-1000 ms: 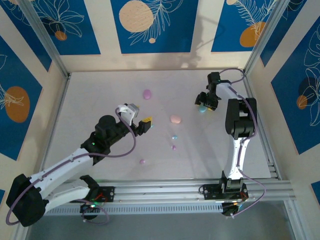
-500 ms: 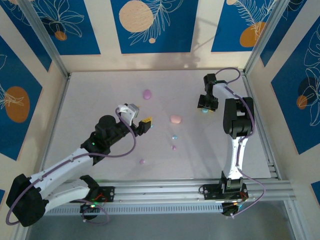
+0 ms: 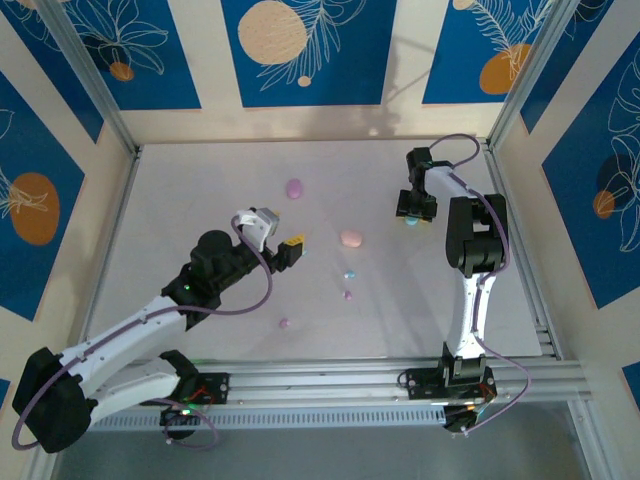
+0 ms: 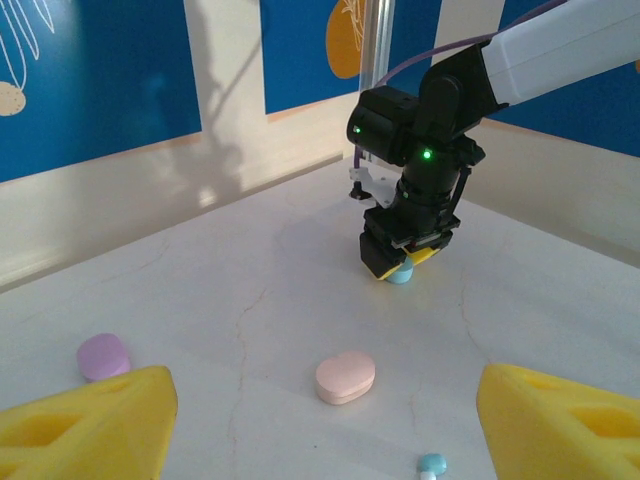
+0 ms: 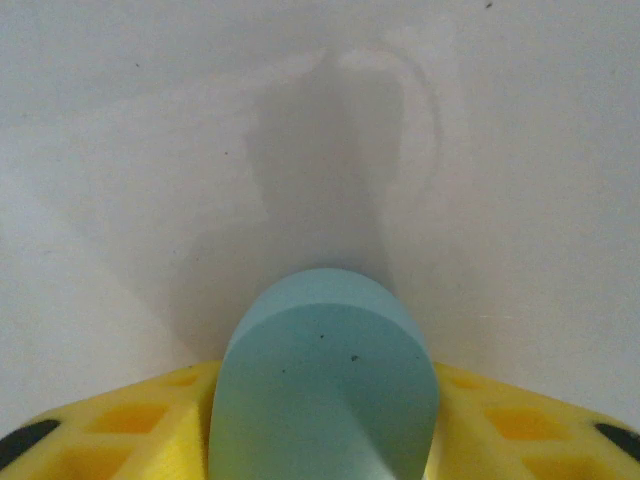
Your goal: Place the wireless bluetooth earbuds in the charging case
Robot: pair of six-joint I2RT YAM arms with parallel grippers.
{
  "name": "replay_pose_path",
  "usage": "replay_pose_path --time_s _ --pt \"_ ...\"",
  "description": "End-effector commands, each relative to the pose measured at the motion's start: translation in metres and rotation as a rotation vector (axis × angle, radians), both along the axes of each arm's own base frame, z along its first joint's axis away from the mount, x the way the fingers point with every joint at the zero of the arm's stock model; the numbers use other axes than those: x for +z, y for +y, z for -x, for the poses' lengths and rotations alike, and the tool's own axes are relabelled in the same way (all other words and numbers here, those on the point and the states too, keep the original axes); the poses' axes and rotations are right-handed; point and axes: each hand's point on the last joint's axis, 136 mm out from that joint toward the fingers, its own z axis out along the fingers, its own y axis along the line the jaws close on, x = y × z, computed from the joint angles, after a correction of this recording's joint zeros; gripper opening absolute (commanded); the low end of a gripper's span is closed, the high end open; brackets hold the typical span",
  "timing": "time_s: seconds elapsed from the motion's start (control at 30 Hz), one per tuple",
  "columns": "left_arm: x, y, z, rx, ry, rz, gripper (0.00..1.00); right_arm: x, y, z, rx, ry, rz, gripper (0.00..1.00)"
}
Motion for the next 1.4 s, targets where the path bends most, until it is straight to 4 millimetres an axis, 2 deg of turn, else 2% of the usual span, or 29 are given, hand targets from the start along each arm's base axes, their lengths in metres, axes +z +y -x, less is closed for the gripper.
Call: replay_pose_path --time_s 0.0,0.17,0.27,0.37,0.47,0.53,0.6,0.73,0.8,0.97,1.07,1.2,1.37 --pt "0.012 -0.002 -0.001 -0.015 -0.002 0.028 0.78 -0.005 0.000 -0.002 0.008 0.023 -0.016 0.42" --pt "0.014 -0.001 0.000 -0.014 0.004 0.029 0.78 0.004 0.007 0.000 0.026 -0.014 -0.029 0.37" --pt "0.016 0.001 0.000 -0.004 0.021 0.032 0.78 0.029 0.023 0.001 0.080 -0.086 -0.080 0.35" --pt "0.016 0.004 -0.003 0.028 0.087 0.032 0.76 0.074 0.044 0.010 0.149 -0.201 -0.142 0.34" --pt "0.019 0.006 -0.004 0.052 0.182 0.038 0.74 0.128 0.079 0.027 0.300 -0.370 -0.245 0.33" --pt "0.022 0.005 -0.005 0.055 0.243 0.045 0.74 0.161 0.105 0.048 0.439 -0.479 -0.314 0.33" --pt "0.034 0.004 -0.008 0.071 0.301 0.097 0.71 0.192 0.129 0.075 0.550 -0.568 -0.380 0.32" --pt "0.059 -0.009 -0.010 0.044 0.405 0.190 0.68 0.230 0.159 0.121 0.764 -0.691 -0.417 0.30" --pt "0.062 -0.019 -0.005 -0.009 0.460 0.214 0.67 0.239 0.174 0.141 0.879 -0.739 -0.437 0.30" --pt "0.044 -0.029 0.003 -0.069 0.569 0.352 0.60 0.240 0.201 0.185 1.138 -0.887 -0.418 0.29" --pt "0.052 -0.037 0.012 -0.132 0.628 0.413 0.61 0.253 0.211 0.215 1.255 -0.964 -0.431 0.28" --pt "0.047 -0.047 0.013 -0.163 0.663 0.380 0.63 0.245 0.210 0.227 1.331 -0.993 -0.362 0.28" --pt "0.043 -0.077 0.019 -0.277 0.733 0.360 0.64 0.239 0.215 0.234 1.419 -1.015 -0.310 0.29"
